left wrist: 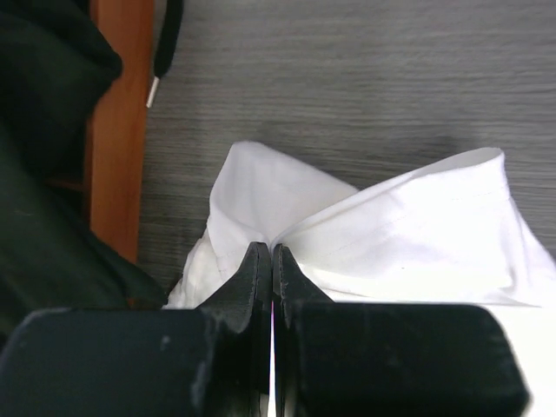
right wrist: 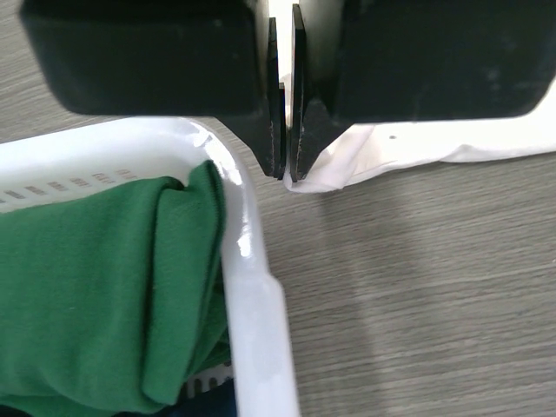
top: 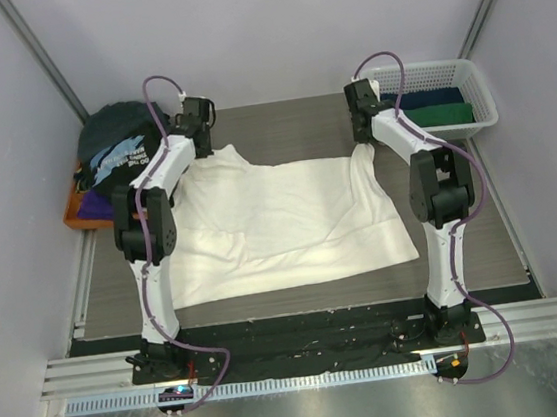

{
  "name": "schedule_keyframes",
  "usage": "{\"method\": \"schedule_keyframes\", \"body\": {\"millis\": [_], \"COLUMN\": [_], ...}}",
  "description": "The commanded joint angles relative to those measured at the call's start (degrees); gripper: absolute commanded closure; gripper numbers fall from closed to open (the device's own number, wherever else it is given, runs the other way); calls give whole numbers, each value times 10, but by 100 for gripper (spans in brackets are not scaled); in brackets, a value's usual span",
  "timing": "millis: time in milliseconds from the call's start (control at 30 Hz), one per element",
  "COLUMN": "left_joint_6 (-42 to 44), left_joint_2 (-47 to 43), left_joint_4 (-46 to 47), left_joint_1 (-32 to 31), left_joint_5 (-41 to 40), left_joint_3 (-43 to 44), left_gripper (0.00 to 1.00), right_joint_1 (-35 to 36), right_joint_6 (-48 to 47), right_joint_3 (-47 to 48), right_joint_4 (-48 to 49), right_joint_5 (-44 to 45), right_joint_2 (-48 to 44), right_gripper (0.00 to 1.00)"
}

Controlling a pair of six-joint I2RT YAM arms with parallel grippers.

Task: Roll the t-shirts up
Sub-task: Fold the T-shirt at the center of the board.

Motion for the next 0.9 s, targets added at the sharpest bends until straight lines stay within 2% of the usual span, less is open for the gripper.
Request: {"method": "schedule_keyframes", "body": {"millis": [0, 267, 633, 867], "left_joint_6": [12, 12, 5, -4], "left_joint_2": [-61, -116, -168, -166], "left_joint_4": [39, 16, 12, 24], "left_joint_1": [-8, -8, -8, -9], "left_joint_5": [-26, -61, -83, -53], "left_joint_3": [2, -19, -71, -77], "left_gripper": [100, 100, 100, 100], "right_joint_1": [-3, -17, -23, -23], "right_joint_6": [13, 21, 15, 22], "right_joint_3": [33, 35, 1, -28], "right_joint_4": [3, -19, -48, -46], "right_joint_5": [23, 2, 31, 36], "right_joint_2": [-17, -22, -68, -112], "right_gripper": [99, 98, 98, 99]}}
